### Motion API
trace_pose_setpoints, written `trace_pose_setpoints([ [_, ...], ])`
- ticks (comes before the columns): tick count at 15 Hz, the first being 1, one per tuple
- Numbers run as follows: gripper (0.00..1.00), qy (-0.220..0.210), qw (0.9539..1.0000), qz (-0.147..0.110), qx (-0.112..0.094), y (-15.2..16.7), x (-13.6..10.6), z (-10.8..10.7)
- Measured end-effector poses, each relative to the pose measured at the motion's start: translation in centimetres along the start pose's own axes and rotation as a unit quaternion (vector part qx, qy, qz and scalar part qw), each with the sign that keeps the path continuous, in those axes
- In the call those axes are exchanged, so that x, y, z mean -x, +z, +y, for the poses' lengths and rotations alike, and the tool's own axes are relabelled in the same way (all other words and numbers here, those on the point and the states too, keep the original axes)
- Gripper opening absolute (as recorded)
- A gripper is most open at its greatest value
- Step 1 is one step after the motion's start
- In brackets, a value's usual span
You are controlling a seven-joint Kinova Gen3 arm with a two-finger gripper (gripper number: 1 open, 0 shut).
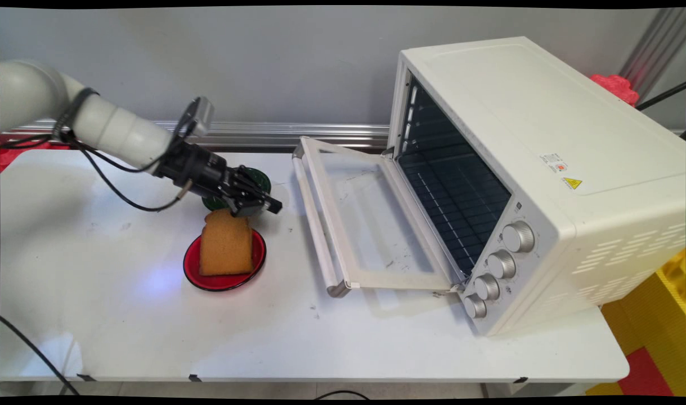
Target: Close the oven
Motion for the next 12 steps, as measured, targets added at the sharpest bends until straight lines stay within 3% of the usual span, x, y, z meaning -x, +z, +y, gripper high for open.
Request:
trace_pose_setpoints([
  [12,0.0,0.004,1.0,0.001,-0.002,7.0,1.0,-0.6],
])
